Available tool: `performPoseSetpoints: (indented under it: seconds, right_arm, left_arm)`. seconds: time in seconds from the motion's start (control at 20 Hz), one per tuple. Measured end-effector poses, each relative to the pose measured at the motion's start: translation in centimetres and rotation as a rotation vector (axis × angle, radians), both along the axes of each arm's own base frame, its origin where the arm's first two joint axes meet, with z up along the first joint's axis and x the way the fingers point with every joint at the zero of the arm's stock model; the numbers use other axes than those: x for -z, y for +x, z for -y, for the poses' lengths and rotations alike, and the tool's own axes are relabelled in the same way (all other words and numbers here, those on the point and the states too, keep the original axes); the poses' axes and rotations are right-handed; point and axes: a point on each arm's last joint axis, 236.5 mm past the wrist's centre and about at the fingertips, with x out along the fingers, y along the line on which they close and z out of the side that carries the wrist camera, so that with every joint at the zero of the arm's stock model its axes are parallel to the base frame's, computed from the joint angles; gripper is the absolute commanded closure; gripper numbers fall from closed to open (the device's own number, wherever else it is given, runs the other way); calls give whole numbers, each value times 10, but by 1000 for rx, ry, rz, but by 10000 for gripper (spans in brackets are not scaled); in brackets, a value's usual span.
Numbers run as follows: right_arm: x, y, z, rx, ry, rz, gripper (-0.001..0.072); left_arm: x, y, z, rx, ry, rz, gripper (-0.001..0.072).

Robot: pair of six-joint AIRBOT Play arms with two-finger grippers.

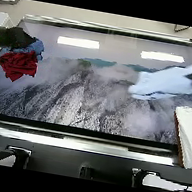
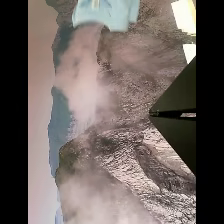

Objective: Fold the clothes and pants, and hang the long-sleeved shirts on hangers.

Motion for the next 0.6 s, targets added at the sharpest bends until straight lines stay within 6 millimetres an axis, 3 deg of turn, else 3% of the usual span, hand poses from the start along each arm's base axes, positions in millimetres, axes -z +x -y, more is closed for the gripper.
performPoseSetpoints:
  seconds: [0.15, 0.3, 0.5, 0.6]
  right_arm:
    - [-27, -23, 72, 207, -7, 20, 667]
    - [-43, -52, 128, 392, 1, 31, 667]
    - [-58, -94, 172, 559, 19, 27, 667]
    - [-54, -118, 186, 625, 12, -21, 667]
  left_arm:
    - [0, 0, 0, 0, 0, 0, 685]
    - [0, 0, 0, 0, 0, 0, 685]
    - [0, 0, 0, 0, 0, 0, 685]
    - [0, 0, 0, 0, 0, 0, 686]
